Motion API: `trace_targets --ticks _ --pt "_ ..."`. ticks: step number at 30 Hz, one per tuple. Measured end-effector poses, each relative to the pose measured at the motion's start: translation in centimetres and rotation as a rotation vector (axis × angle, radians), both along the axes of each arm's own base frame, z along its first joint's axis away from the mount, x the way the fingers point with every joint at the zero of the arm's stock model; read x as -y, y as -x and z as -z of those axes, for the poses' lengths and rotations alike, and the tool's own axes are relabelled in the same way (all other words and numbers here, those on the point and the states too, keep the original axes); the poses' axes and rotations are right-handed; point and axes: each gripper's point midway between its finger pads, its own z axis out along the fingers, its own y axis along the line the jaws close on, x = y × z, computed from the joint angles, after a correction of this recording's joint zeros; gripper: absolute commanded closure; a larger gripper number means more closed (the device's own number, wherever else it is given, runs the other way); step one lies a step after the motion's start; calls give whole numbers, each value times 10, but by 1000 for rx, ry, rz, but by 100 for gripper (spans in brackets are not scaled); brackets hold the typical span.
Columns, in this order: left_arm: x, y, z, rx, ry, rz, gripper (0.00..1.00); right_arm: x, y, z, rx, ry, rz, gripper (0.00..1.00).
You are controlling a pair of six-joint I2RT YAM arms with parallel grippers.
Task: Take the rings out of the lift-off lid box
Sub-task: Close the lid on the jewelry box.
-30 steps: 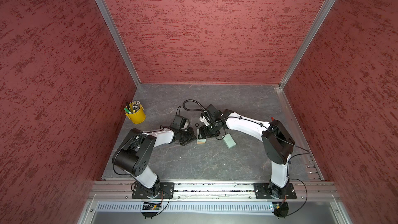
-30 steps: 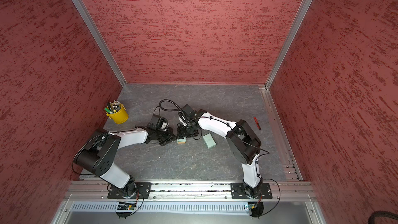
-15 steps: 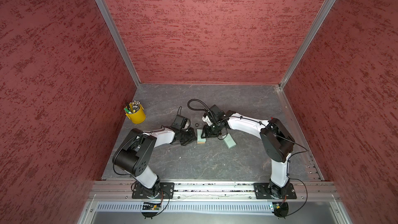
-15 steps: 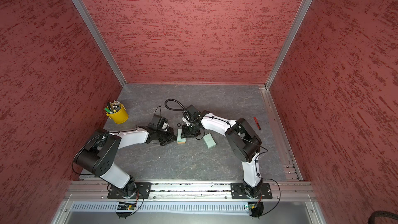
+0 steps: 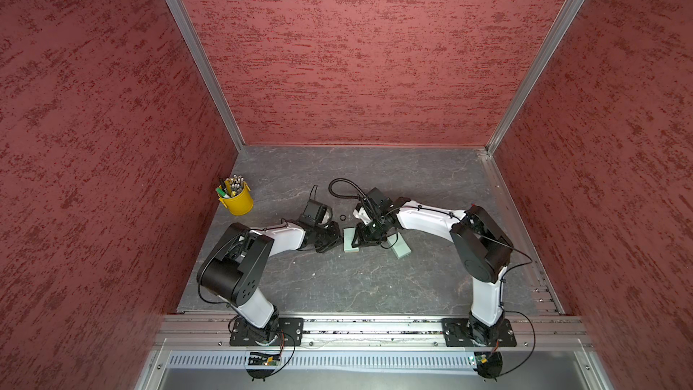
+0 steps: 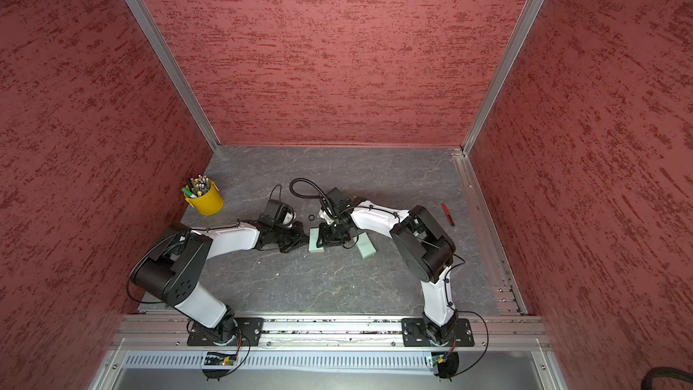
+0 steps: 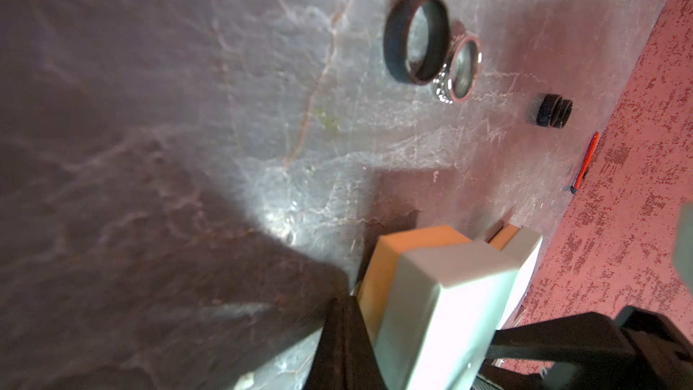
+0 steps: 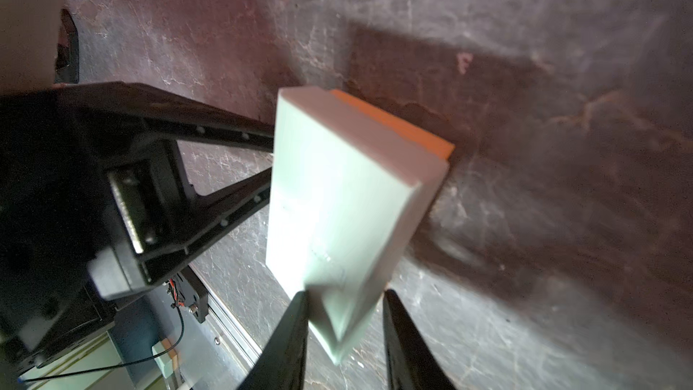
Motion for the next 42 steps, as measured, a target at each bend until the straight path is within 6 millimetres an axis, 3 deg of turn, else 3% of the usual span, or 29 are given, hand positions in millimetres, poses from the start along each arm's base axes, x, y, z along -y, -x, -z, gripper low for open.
trace_targets --ticks 9,16,19,22,26,38,42 --pt "0 0 1 -1 -1 -1 100 0 2 2 -5 -14 23 64" --pt "-2 0 1 -3 -6 -4 100 -1 5 4 -22 -62 39 74" --pt "-6 0 -2 2 -10 -10 100 -1 7 3 -31 -94 48 66" --pt "-9 -1 -9 21 -13 -10 100 0 9 6 -43 -100 51 51" --pt "-13 0 -17 39 -21 -5 97 2 8 6 -46 -96 56 47" --pt "-10 4 -22 37 -6 12 89 0 1 2 -26 -115 58 72" --pt "-11 9 -31 57 17 5 85 -2 -1 0 -18 -128 59 73"
